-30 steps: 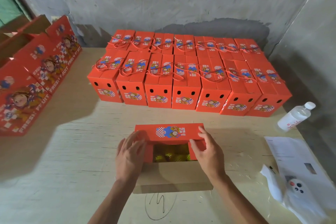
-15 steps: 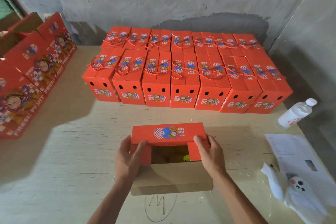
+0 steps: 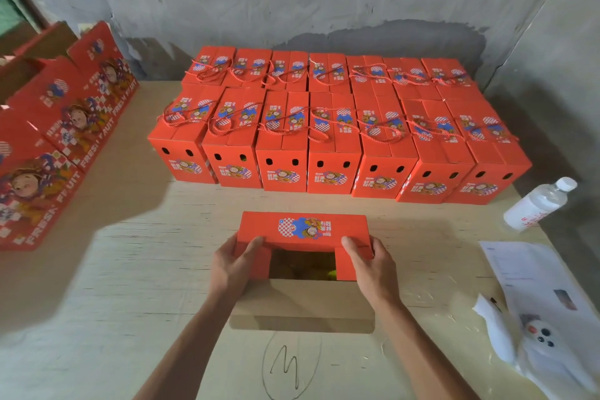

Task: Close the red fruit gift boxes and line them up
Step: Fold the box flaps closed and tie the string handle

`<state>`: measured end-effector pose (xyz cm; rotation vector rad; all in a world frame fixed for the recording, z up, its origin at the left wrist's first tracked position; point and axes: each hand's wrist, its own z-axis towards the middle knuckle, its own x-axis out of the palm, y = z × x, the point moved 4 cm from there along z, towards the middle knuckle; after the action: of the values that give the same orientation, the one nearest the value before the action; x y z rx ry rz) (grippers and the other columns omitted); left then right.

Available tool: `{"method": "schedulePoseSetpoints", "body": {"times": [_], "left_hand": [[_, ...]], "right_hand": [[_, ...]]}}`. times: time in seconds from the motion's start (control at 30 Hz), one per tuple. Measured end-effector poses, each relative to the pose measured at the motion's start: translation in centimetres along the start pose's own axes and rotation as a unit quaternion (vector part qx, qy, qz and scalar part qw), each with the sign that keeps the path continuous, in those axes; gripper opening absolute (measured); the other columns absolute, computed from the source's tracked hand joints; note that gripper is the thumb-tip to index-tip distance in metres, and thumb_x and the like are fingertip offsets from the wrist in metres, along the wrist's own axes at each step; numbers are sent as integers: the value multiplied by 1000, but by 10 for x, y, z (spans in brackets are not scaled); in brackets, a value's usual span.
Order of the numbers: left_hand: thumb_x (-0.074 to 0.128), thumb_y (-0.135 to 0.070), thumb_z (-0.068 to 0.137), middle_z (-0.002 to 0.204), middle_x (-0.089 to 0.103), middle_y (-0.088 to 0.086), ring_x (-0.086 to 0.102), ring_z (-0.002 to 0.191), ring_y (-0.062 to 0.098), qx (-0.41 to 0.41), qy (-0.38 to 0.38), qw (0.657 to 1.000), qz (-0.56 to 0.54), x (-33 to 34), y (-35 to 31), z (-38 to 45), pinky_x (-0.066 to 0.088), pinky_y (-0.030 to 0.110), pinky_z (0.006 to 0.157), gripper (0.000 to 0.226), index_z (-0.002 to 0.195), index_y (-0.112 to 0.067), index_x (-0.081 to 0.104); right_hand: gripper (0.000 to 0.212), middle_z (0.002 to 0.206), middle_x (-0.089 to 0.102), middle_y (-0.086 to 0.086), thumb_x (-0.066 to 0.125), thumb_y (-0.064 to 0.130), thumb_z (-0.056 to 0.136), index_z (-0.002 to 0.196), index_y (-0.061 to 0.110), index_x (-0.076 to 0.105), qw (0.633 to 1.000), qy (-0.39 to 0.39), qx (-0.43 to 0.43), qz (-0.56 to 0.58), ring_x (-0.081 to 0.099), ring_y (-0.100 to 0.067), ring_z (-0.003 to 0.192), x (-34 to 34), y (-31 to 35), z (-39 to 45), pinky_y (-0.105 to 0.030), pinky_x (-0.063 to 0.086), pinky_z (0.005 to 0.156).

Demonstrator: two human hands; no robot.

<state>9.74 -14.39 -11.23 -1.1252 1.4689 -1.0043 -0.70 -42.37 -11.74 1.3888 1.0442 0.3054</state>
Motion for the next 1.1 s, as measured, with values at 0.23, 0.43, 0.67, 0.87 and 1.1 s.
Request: {"method": "schedulePoseSetpoints", "body": {"times": [0.23,0.43,0.67,0.87,1.1], "left_hand": [[65,-63,81,96,75,-17,70,91,10,-14,-20,999,36,7,5,7,59,36,78,38,108,-37,71],[66,-62,82,92,75,-19,71,91,12,-7,-29,999,42,7,6,4,60,40,78,33,106,-40,71],[73,-63,84,107,72,-2,68,100,20,-93,-16,994,53,-1,10,-2,56,40,85,47,114,-27,67],[83,-48,78,147,47,5,50,130,30,53,-32,954,293,11,-13,-14,49,48,101,90,150,-21,35],[70,-38,87,170,3,3,13,156,28,89,42,904,415,27,-25,-10,30,51,121,99,161,-18,8]], "right_hand": [[36,96,71,14,63,61,94,113,30,68,999,21,-5,-35,67,-1,80,0,5,16,-6,45,50],[42,99,71,11,61,64,93,115,29,67,998,24,-6,-53,67,-2,82,-1,8,10,-7,46,52],[55,96,70,10,58,78,85,105,28,64,991,47,70,-100,66,-12,85,-8,5,4,-37,58,81],[78,145,56,2,66,61,91,153,26,36,977,11,-68,-203,61,-23,122,-8,26,-8,-42,55,94],[87,168,20,-15,60,63,93,159,27,17,927,21,-114,-356,58,-33,129,18,24,-14,-43,62,87]]}}
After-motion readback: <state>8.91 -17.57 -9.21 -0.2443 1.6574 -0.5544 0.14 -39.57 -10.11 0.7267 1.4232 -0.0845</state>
